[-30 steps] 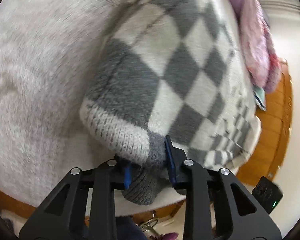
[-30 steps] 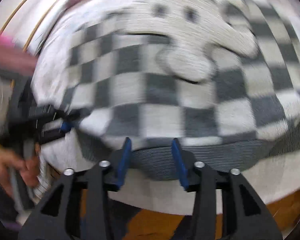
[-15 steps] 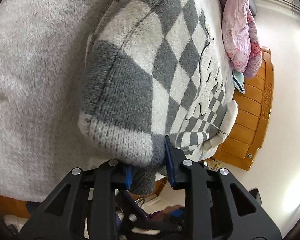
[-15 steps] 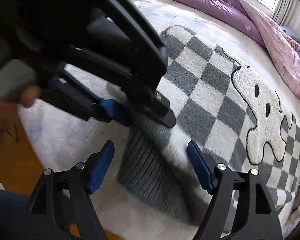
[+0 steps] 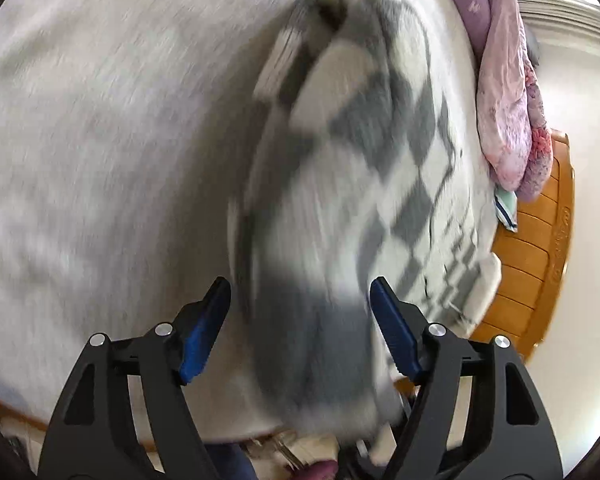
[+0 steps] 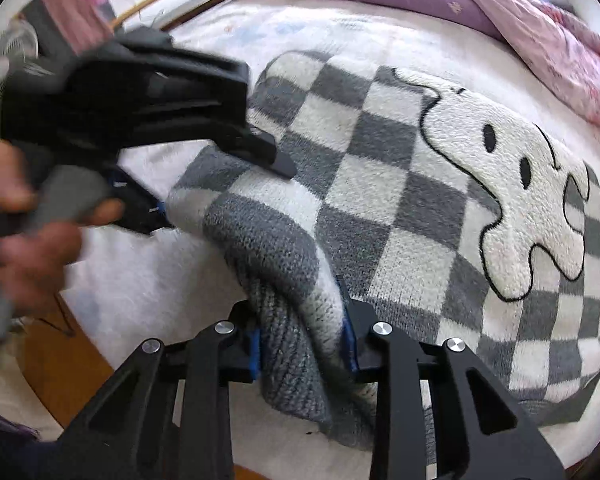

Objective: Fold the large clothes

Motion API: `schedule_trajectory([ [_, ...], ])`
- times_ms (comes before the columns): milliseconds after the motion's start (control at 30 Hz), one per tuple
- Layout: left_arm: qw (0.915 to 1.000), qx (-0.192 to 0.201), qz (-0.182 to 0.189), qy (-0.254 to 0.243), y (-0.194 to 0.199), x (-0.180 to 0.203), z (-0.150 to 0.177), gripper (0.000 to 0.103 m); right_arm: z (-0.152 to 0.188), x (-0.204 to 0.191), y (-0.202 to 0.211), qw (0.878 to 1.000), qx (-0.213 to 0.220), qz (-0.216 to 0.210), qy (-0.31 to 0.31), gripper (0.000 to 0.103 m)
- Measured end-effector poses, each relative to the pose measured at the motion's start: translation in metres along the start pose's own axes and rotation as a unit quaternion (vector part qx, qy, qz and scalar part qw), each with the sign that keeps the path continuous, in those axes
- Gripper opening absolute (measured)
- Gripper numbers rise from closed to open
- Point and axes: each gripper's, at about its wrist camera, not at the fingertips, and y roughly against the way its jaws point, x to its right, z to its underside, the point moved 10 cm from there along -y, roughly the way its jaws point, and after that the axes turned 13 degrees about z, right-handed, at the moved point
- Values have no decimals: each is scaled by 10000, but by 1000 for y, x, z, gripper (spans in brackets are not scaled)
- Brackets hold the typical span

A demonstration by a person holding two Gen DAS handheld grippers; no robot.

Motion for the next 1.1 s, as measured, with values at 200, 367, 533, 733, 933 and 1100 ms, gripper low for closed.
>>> schedule_trajectory([
  [200,9968,332,-292,-666,-3,34,-15,31,-9,43,14,9954,13,-543,-790,27],
  [367,9856,538,-290,-1576,8,127,0,29,-20,101,57,9766,356,-1044,-1845,27],
  [533,9670,434,-383,-2481,-31,227,30,29,-13,185,89,9452,631,-1288,-2932,27],
  [733,9402,52,-638,-3345,-136,317,91,29,31,289,99,9025,587,-1317,-4058,26],
  [933,9118,-533,-1196,-3893,-257,337,145,30,99,359,87,8512,259,-1303,-5077,26],
  [1100,8832,-1132,-2117,-4028,-327,304,170,39,152,381,35,8089,-538,-1364,-5694,29],
])
